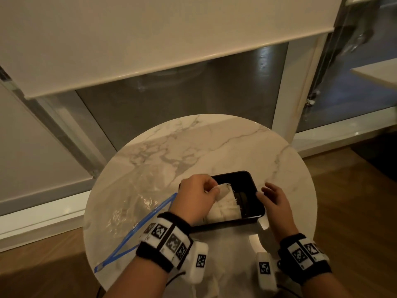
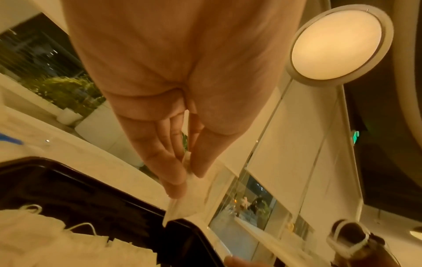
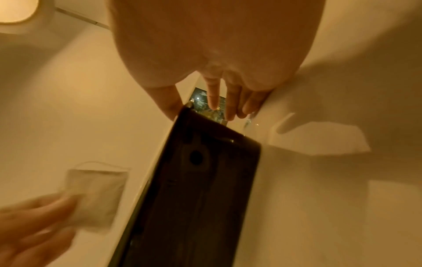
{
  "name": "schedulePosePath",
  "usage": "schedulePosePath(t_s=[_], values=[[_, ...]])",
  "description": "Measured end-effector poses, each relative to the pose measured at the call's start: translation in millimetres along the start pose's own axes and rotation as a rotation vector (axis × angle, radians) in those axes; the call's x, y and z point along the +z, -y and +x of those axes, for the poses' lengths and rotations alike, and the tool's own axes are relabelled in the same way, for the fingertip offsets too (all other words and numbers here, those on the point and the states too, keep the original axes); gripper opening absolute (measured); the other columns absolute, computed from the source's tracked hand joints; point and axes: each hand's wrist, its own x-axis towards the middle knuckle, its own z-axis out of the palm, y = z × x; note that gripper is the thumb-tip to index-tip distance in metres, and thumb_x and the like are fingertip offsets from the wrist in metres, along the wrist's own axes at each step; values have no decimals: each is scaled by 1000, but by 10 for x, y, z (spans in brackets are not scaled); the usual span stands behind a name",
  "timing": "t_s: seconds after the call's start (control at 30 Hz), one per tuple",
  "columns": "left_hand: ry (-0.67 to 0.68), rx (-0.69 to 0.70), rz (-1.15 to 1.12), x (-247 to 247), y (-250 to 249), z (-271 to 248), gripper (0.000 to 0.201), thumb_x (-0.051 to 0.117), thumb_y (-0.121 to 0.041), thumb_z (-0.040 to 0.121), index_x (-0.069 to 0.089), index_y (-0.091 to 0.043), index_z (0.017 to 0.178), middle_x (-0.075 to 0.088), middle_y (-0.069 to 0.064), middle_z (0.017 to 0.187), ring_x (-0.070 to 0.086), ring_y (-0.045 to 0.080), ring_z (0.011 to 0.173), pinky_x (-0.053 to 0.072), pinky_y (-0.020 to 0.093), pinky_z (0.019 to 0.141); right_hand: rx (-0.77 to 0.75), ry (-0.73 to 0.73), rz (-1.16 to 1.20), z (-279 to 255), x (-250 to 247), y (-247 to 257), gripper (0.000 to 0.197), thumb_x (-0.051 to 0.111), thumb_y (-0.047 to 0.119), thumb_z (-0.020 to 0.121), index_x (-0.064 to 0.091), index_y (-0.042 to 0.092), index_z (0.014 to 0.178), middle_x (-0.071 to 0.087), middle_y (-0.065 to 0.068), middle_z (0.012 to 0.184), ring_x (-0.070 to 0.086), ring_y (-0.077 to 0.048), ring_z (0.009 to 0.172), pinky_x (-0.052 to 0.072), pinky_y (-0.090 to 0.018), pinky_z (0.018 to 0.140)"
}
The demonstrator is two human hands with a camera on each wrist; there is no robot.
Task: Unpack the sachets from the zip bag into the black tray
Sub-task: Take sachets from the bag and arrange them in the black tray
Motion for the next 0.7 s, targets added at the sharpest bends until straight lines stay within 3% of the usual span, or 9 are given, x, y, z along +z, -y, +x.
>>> schedulePosePath(t_s=[0.1, 0.23, 0.27, 0.43, 0.6, 0.7], values=[[68, -23, 39, 54, -24, 245, 7, 68, -27, 92, 70, -27, 85, 72, -5, 82, 70, 12, 77, 60, 29, 74, -5, 93, 58, -7, 115, -73, 45, 64, 16, 95, 53, 26, 136, 59, -1, 134, 58, -19, 122, 50, -36, 98], [165, -37, 125, 203, -135, 546, 5, 71, -22, 90, 75, -19, 90, 74, 0, 81, 72, 15, 78, 60, 27, 72, 17, 140, 95, 0, 74, -35, 43, 58, 12, 98, 52, 25, 138, 61, 3, 131, 61, -14, 117, 52, -26, 88], [257, -18, 169, 643, -447, 844, 4, 72, -21, 89, 75, -18, 89, 74, 0, 80, 72, 15, 76, 61, 30, 74, 40, 62, 125, 218, -339, -106, 43, 58, 13, 98, 52, 25, 139, 61, 3, 131, 61, -13, 118, 52, -26, 88], [294, -16, 308, 692, -437, 987, 1, 78, -17, 84, 79, -17, 83, 75, 1, 83, 72, 15, 79, 61, 31, 76, 25, 112, 133, 133, -289, -124, 39, 61, 23, 97, 58, 32, 135, 64, 11, 130, 61, -7, 119, 50, -34, 102], [269, 2, 381, 713, -328, 1050, 5, 79, -18, 84, 80, -14, 86, 76, 3, 89, 70, 16, 83, 56, 26, 72, -22, 156, 115, 30, -149, -25, 31, 56, 15, 100, 64, 28, 127, 70, 13, 119, 65, 4, 106, 53, -12, 80], [253, 21, 392, 765, -326, 1092, 9, 76, -21, 86, 80, -13, 88, 75, 3, 90, 69, 17, 84, 54, 24, 72, -28, 157, 116, 40, -165, -36, 32, 55, 14, 100, 62, 25, 130, 68, 15, 119, 64, 9, 103, 50, -7, 76]])
